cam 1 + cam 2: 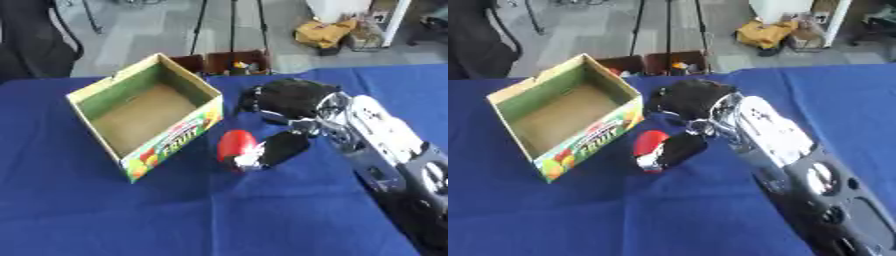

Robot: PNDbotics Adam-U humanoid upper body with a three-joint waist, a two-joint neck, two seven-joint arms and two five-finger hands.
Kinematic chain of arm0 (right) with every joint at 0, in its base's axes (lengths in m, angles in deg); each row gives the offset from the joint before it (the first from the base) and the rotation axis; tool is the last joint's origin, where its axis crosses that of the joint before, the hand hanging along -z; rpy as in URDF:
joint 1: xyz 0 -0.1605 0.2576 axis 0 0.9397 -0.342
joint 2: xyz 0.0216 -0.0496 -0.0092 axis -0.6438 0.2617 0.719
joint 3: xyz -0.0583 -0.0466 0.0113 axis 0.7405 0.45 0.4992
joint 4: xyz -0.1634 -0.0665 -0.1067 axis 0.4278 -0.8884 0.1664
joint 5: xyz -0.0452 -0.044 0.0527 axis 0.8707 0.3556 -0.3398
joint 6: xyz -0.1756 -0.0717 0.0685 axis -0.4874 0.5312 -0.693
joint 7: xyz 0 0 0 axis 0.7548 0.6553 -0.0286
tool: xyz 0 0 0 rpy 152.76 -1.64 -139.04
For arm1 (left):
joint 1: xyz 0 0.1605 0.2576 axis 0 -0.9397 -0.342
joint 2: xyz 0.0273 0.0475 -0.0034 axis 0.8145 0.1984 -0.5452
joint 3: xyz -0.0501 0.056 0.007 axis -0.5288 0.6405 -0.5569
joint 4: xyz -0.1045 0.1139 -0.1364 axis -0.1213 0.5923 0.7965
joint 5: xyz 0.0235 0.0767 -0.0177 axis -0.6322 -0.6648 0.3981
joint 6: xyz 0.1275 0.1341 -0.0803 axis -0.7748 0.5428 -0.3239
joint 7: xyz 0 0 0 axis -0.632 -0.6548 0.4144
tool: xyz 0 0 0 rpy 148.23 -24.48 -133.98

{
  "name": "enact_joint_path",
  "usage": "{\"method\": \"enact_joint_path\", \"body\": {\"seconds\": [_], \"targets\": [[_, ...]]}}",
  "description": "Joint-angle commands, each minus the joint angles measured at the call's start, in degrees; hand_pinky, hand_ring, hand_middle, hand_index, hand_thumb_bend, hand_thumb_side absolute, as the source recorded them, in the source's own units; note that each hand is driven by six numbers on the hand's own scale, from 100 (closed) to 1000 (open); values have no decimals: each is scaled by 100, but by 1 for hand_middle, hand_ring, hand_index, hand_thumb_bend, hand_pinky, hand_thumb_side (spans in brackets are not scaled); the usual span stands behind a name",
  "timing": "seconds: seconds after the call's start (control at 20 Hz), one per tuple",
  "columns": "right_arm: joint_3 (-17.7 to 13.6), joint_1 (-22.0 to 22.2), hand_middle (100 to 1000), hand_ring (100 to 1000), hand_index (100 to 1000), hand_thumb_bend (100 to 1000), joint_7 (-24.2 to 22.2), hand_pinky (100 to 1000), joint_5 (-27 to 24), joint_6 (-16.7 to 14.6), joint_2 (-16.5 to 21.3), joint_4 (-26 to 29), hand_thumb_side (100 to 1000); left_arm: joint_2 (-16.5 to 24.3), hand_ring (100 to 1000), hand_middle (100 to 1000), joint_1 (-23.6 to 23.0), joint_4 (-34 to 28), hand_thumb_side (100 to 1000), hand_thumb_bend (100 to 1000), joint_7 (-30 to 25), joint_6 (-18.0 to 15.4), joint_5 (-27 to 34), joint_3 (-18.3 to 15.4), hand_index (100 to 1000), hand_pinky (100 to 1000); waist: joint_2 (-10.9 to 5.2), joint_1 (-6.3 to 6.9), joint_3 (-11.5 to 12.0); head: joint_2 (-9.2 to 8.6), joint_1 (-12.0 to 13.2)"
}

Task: Pick up objects on the table and place them in the box.

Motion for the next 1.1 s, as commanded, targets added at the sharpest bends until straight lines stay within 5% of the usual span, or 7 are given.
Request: {"method": "enact_joint_path", "body": {"seconds": [0.05,1.1], "targets": [[-60,-57,852,782,888,584,93,658,109,43,-7,-117,1000,105,852,852,58,-85,1000,100,-2,11,7,-3,899,715,-134,-86,10,-69,-2],[-143,53,841,725,941,657,643,646,-305,727,-440,-1115,814,77,852,851,73,-85,1000,100,-12,25,20,5,890,716,-107,-78,38,-135,-7]]}}
